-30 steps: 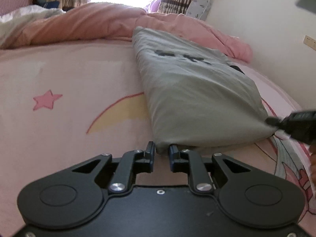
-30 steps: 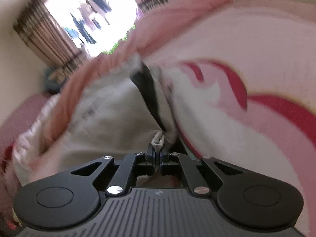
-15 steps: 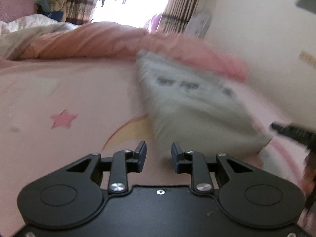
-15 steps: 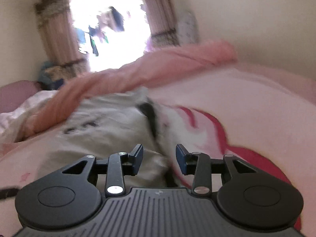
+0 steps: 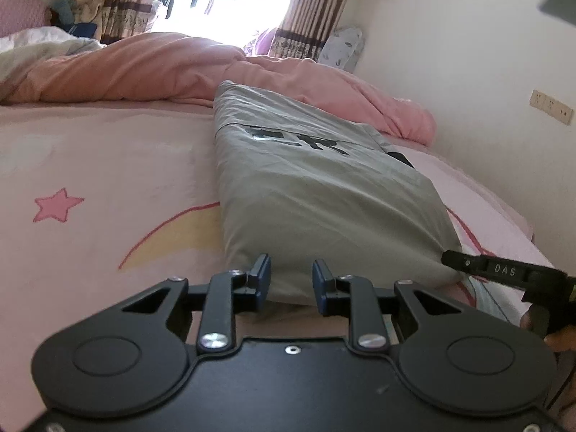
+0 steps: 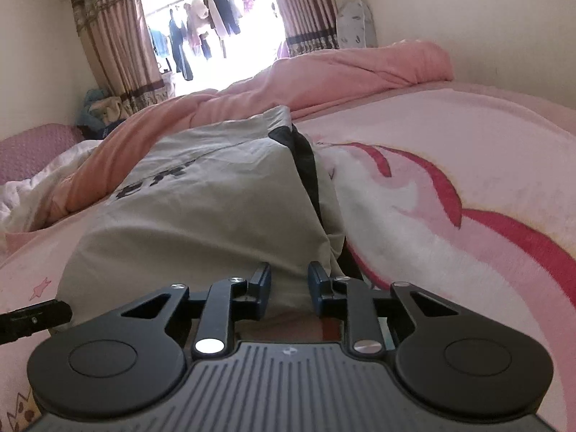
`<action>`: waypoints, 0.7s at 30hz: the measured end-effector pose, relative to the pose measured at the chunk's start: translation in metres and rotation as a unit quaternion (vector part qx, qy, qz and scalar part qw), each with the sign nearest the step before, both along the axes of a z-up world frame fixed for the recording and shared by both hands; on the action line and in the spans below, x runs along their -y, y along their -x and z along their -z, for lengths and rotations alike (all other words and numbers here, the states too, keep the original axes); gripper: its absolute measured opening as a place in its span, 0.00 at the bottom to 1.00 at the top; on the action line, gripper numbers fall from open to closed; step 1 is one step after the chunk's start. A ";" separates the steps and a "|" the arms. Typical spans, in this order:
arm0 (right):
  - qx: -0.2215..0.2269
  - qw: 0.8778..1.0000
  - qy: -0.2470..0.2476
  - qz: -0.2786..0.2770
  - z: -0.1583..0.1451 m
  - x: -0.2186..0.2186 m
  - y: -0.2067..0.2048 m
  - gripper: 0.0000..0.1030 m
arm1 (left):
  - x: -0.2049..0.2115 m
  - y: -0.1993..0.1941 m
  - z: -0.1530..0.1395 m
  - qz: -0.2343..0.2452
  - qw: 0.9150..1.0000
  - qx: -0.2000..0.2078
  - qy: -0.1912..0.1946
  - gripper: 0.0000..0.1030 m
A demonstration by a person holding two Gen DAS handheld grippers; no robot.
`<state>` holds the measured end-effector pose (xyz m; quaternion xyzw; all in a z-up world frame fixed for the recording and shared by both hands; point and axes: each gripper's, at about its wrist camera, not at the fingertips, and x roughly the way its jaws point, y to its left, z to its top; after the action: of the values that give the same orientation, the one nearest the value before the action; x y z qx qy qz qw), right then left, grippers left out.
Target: Fold large clothes
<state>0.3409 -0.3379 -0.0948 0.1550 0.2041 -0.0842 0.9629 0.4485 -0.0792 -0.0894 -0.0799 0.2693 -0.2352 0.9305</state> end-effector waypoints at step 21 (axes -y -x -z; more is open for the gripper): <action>0.002 0.998 0.056 -0.004 -0.048 -0.013 -0.067 0.33 | 0.008 -0.064 -0.051 -0.006 1.000 -0.006 -0.004 0.28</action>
<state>0.4075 -0.3252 -0.0468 0.1006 0.1978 -0.0912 0.9708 0.5121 -0.0873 -0.0384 -0.0790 0.2754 -0.2277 0.9306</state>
